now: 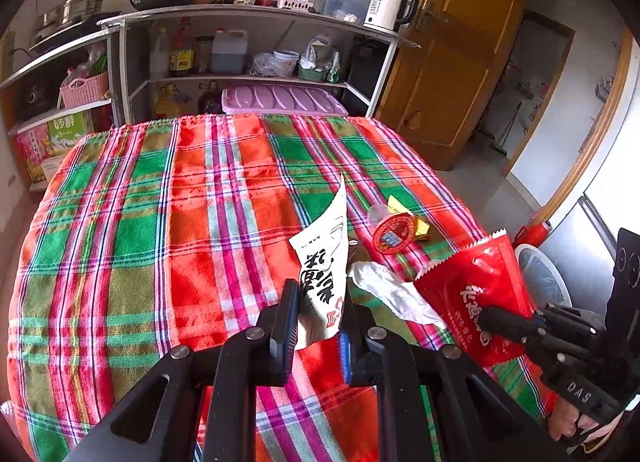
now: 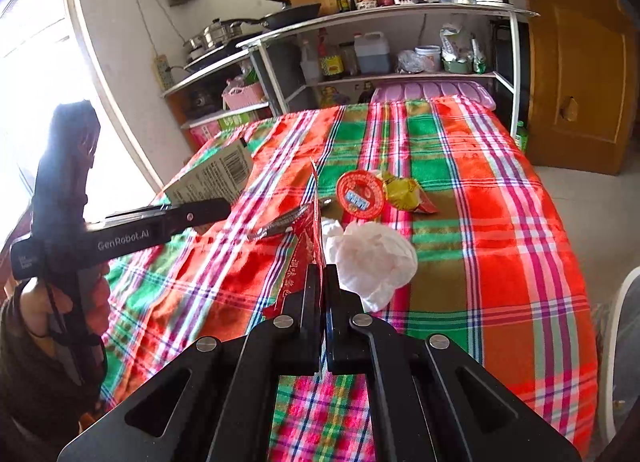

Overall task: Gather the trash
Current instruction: 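Lift the red packet with the right tool while the left tool holds the paper packet, then carry the red packet and white paper packet over the trash bin, then open both tools to drop the red and paper packets into the bin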

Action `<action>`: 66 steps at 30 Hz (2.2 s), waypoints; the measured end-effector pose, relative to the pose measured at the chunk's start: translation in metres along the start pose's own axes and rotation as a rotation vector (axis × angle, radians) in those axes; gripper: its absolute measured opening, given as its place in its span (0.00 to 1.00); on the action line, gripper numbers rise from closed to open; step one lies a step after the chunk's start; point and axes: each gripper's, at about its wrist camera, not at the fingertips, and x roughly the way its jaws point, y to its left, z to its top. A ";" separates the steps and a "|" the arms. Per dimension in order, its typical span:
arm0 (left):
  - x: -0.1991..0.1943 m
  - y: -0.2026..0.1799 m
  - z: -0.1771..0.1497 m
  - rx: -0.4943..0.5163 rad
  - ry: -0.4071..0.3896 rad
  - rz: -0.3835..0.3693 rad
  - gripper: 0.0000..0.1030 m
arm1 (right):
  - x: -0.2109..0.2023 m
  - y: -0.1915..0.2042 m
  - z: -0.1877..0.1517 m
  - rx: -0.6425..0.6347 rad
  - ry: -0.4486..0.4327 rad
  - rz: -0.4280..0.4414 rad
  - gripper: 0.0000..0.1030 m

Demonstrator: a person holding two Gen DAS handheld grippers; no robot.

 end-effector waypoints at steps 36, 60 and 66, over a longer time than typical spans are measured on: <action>0.058 -0.302 0.009 0.383 0.067 -0.403 0.17 | -0.210 -0.184 -0.060 0.335 -0.207 -0.497 0.01; 0.145 -0.397 -0.011 0.442 0.248 -0.438 0.48 | -0.221 -0.273 -0.086 0.468 -0.142 -0.600 0.56; 0.134 -0.387 -0.009 0.420 0.231 -0.424 0.48 | -0.221 -0.261 -0.085 0.451 -0.140 -0.615 0.56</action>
